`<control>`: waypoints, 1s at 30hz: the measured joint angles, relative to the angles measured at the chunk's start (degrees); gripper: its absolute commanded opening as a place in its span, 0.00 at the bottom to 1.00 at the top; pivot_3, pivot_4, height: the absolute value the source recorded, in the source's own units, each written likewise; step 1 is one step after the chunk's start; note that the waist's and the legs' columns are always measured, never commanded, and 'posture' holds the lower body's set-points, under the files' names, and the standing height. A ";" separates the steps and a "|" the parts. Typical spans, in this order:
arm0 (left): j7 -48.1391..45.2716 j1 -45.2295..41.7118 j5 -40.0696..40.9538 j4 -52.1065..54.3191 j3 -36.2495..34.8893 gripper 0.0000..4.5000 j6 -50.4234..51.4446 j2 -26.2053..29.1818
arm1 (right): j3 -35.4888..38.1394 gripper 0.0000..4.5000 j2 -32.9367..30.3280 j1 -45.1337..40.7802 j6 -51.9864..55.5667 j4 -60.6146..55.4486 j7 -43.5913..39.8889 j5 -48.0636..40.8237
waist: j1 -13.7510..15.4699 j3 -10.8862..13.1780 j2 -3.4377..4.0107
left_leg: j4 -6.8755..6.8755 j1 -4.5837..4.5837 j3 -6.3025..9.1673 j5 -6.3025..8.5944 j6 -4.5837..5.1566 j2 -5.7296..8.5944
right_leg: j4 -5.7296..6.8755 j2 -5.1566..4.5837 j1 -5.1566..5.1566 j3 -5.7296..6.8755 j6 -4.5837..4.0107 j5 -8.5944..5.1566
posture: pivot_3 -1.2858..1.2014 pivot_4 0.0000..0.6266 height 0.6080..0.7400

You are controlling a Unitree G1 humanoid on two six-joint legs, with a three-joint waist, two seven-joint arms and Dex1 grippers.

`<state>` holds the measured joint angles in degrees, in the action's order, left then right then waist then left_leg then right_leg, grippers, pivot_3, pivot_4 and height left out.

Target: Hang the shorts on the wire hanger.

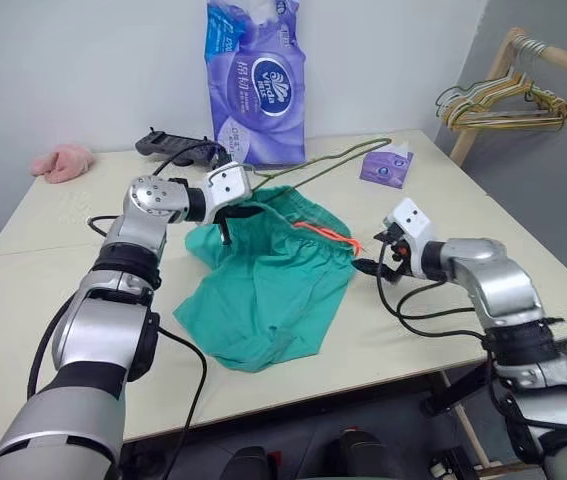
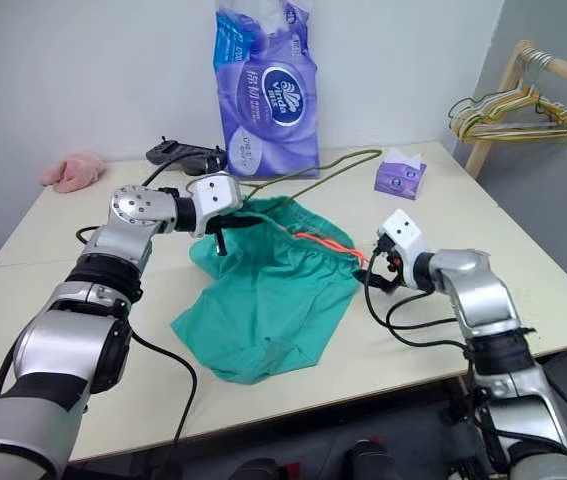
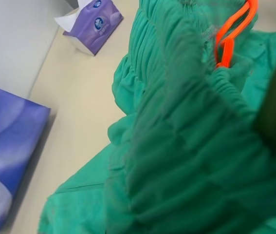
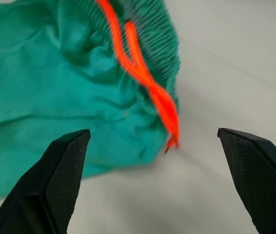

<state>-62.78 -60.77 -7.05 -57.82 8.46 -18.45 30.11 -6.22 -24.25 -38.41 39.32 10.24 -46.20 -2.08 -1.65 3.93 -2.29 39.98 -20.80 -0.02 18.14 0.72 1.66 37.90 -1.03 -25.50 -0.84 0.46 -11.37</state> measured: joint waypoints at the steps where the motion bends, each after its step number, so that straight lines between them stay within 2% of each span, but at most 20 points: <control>1: 0.01 0.43 0.15 0.82 0.00 0.00 0.62 -0.17 | -0.12 0.99 0.84 -1.08 -1.30 2.67 1.15 0.36 | 0.00 0.00 0.00 | 0.00 -0.01 0.01 0.00 0.00 0.00 | 0.00 0.00 -0.01 0.00 0.00 0.00 | 0.53 0.03 1.00; 4: 0.07 1.03 0.33 2.50 -0.01 0.00 1.98 0.20 | -0.11 0.99 2.58 -3.63 -4.13 8.40 2.95 0.47 | 0.05 0.01 0.01 | 0.00 -0.03 0.01 0.00 0.00 0.01 | -0.01 -0.03 -0.02 0.00 0.00 0.00 | 0.53 0.04 1.00; 11: 0.04 3.07 1.00 5.42 -0.22 0.00 3.35 1.64 | -0.85 0.99 5.85 -5.39 -5.96 12.05 3.27 -0.45 | 0.10 -0.01 0.03 | 0.00 -0.03 0.03 0.00 0.01 0.01 | 0.02 -0.04 -0.02 0.01 0.00 0.00 | 0.53 0.03 1.00; 21: 0.14 3.25 1.22 5.86 -0.22 0.00 4.12 1.76 | -3.04 0.99 6.86 -7.17 -10.57 22.00 4.33 0.75 | 0.15 -0.01 0.04 | 0.00 -0.03 0.03 0.00 0.00 0.02 | 0.03 -0.05 -0.04 0.00 0.00 0.00 | 0.54 0.04 1.00; 24: 0.16 3.24 1.22 5.86 -0.22 0.00 4.12 1.76 | -2.76 0.80 6.87 -8.06 -12.02 23.24 5.34 0.76 | 0.14 -0.01 0.04 | 0.00 -0.03 0.04 0.00 0.00 0.01 | 0.03 -0.05 -0.04 0.00 0.00 0.00 | 0.54 0.04 1.00; 30: 0.24 3.24 1.22 5.86 -0.22 0.00 4.12 1.75 | -2.67 0.32 7.19 -8.14 -13.33 23.85 6.14 0.71 | 0.15 -0.02 0.04 | -0.01 -0.03 0.04 0.00 0.00 0.02 | 0.03 -0.05 -0.03 0.01 0.00 0.00 | 0.54 0.03 1.00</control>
<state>-62.54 -57.53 -5.83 -51.96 8.24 -14.32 31.87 -8.89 -17.06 -46.55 25.99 34.09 -40.06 -1.37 -1.50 3.91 -2.25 39.98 -20.83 0.02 18.14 0.73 1.67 37.93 -1.08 -25.54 -0.83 0.46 -11.37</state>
